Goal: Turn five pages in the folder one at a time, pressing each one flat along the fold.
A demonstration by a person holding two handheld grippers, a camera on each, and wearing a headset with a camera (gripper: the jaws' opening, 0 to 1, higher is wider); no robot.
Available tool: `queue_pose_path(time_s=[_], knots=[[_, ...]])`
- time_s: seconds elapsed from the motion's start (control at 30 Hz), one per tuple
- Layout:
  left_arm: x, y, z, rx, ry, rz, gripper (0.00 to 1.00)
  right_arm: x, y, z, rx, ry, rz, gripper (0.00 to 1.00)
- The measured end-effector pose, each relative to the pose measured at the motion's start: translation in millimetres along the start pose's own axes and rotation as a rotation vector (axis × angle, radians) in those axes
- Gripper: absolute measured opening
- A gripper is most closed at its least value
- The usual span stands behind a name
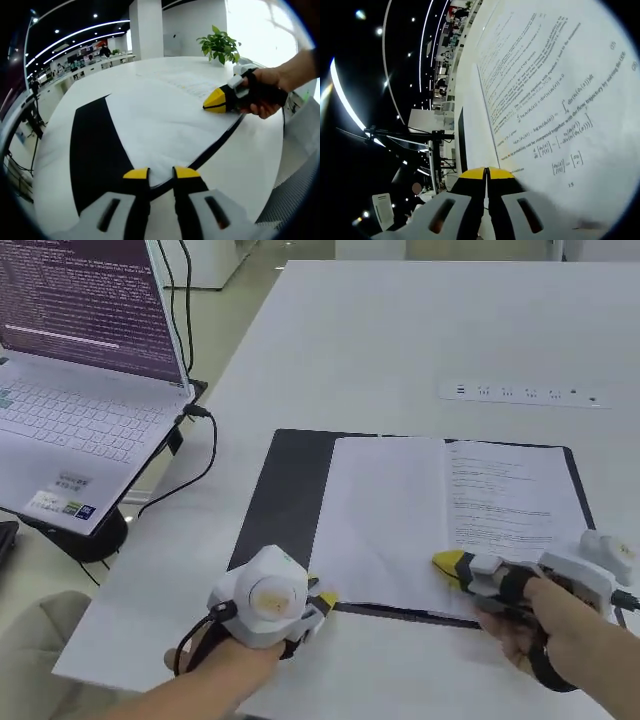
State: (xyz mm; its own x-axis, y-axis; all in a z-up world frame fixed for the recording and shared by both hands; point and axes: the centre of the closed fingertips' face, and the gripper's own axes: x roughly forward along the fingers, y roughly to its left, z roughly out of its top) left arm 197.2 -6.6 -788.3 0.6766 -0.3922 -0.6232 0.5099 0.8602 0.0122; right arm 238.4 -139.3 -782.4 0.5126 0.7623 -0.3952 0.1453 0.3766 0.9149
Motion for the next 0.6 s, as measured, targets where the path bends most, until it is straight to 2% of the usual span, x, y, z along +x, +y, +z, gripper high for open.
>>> queue_pose_path(time_s=[0.3,0.6], knots=[[0.0,-0.1,-0.1,-0.008,0.0,0.002,0.16,-20.8,-7.1,-33.5,0.003,0.035,0.002,0.0],[0.5,0.4,-0.5,-0.039,0.01,0.008,0.16,-37.1,-12.4,-51.2,0.016,0.042,-0.005,0.0]])
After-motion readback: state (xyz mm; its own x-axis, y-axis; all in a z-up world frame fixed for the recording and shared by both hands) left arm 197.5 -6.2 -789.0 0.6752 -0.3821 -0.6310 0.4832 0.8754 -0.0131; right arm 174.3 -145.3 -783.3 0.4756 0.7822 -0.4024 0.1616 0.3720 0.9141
